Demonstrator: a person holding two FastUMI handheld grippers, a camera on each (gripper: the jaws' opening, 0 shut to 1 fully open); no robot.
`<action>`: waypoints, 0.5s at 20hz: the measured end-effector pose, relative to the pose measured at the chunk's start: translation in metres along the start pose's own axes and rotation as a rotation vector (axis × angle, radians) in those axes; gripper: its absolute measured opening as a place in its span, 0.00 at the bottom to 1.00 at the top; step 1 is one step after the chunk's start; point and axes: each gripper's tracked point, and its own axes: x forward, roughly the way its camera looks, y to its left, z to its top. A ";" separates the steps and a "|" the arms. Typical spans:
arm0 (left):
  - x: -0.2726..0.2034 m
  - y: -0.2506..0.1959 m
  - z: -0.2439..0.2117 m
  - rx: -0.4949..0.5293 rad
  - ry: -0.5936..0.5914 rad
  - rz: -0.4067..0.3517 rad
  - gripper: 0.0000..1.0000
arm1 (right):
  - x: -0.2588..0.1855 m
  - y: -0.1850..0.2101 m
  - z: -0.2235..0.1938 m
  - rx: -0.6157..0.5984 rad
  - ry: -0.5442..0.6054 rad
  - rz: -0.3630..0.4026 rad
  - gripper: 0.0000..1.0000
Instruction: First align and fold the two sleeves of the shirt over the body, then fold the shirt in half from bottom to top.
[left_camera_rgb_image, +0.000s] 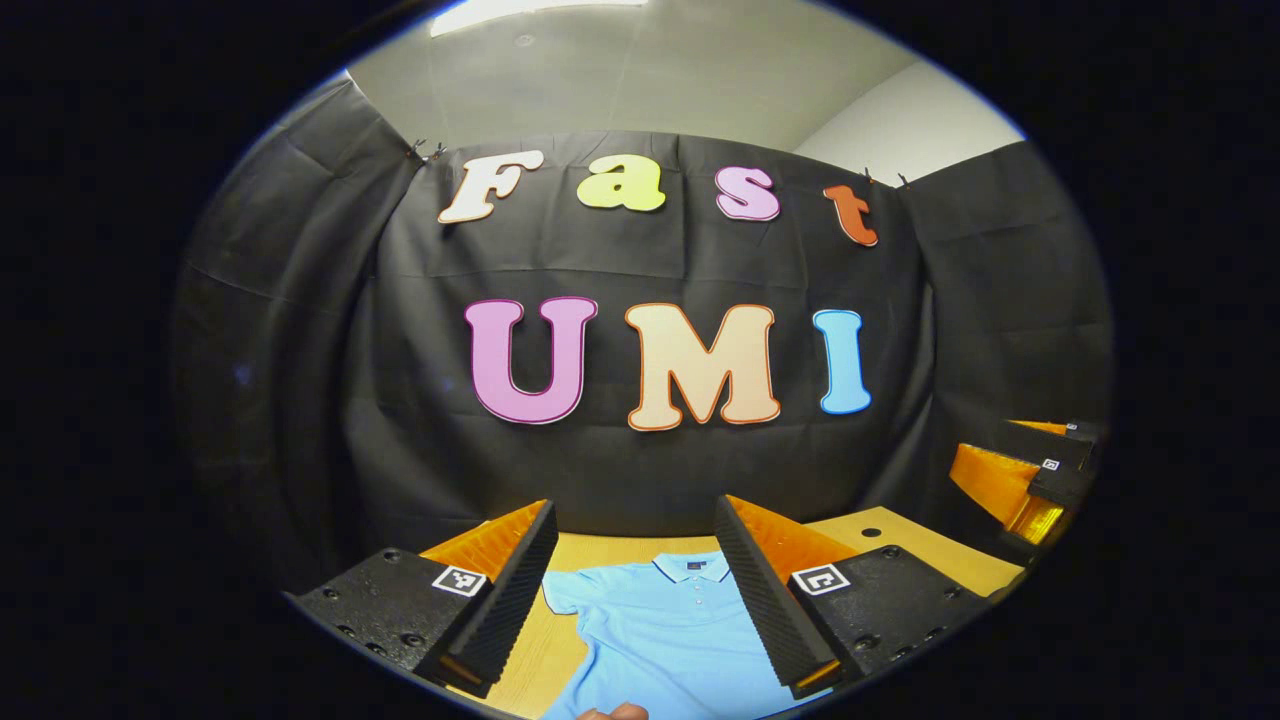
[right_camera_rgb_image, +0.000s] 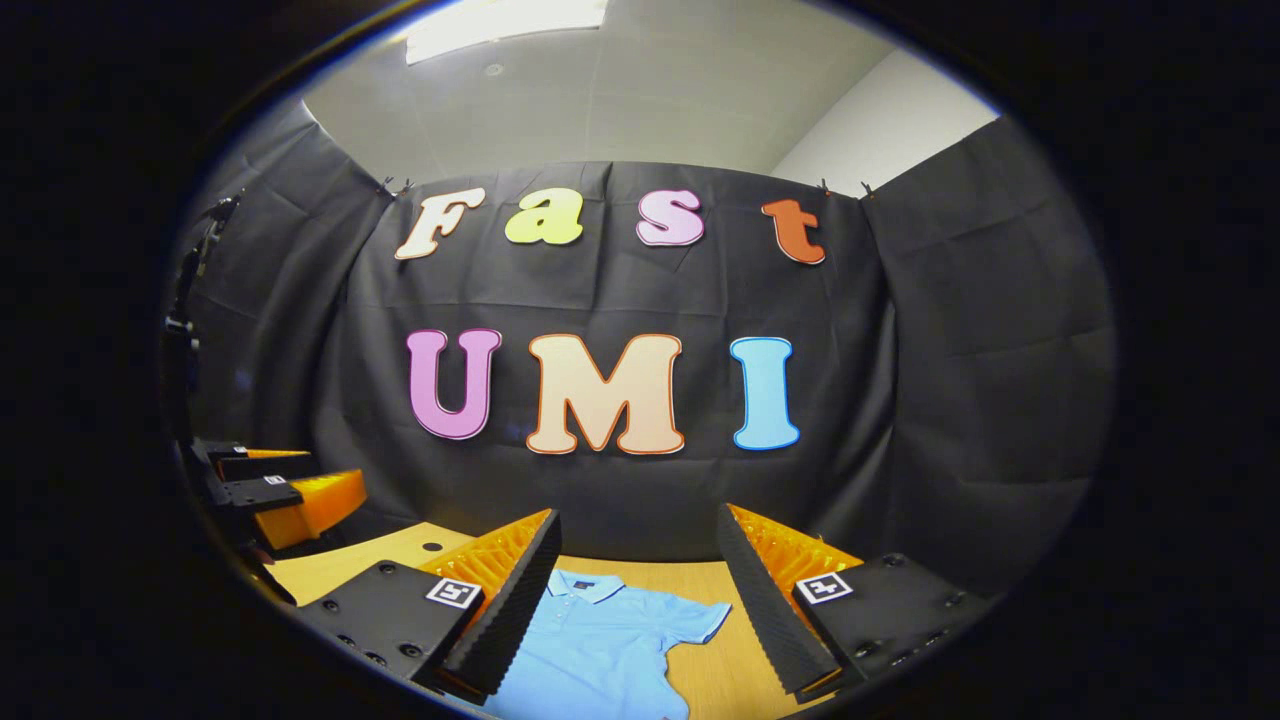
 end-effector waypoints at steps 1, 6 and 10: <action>0.005 0.002 0.002 0.003 -0.003 0.000 0.94 | 0.008 -0.002 -0.001 -0.004 0.001 -0.004 0.99; 0.025 0.011 0.007 0.000 -0.018 -0.004 0.94 | 0.053 -0.017 -0.019 -0.032 0.019 -0.049 0.99; 0.039 0.022 0.008 0.005 -0.023 -0.001 0.94 | 0.090 -0.030 -0.046 -0.059 0.052 -0.094 0.99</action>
